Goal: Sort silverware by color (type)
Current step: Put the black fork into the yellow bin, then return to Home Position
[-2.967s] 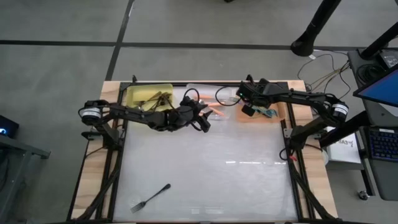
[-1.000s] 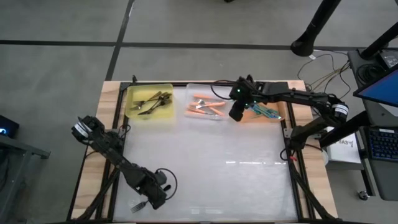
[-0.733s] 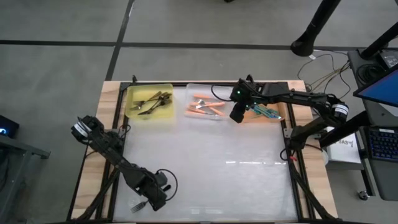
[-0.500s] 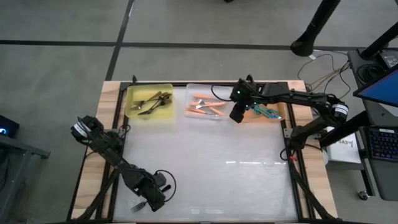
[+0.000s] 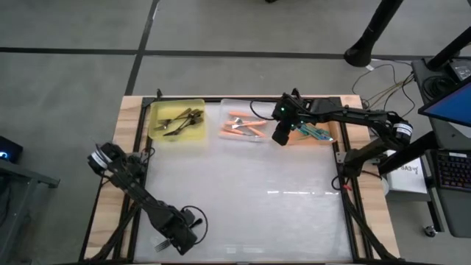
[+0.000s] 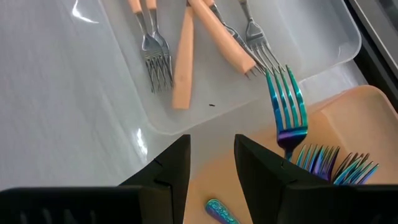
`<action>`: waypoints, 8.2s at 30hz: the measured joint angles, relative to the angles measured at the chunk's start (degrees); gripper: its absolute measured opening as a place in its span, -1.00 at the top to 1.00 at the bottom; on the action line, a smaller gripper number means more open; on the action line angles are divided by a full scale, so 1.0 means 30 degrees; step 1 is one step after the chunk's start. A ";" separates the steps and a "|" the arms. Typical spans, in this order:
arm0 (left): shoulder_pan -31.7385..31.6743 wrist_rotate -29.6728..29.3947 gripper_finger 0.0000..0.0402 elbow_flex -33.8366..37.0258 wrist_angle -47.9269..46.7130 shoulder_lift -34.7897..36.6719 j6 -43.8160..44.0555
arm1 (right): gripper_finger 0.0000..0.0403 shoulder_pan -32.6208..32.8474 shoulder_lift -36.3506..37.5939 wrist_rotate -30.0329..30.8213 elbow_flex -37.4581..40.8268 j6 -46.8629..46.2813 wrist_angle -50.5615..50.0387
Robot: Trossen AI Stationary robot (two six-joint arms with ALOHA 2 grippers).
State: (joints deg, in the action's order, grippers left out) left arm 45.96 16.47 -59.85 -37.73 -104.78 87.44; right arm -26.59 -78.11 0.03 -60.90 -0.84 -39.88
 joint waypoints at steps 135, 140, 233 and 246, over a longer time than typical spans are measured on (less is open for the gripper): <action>-1.2815 -1.8793 0.69 0.9284 0.9672 1.9001 -2.3664 | 0.42 0.0029 1.5135 -0.0029 1.2452 -0.1892 1.0194; -1.2790 -1.8844 0.69 1.2071 1.3226 2.0112 -2.3683 | 0.42 0.0036 1.5322 -0.0024 1.4193 -0.2797 1.2332; -1.2783 -1.8792 0.69 1.7746 2.4132 3.0133 -2.4466 | 0.42 0.0022 2.4174 0.1010 2.0021 -0.2542 1.8841; -1.2783 -1.8804 0.69 1.7746 2.4106 3.4003 -2.4466 | 0.42 0.0022 2.6024 0.1013 2.0014 -0.2514 1.8767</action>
State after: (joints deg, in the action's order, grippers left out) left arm 7.62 -39.94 -6.61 34.59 -2.77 14.04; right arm -26.52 -0.03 3.07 -0.86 -8.38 16.42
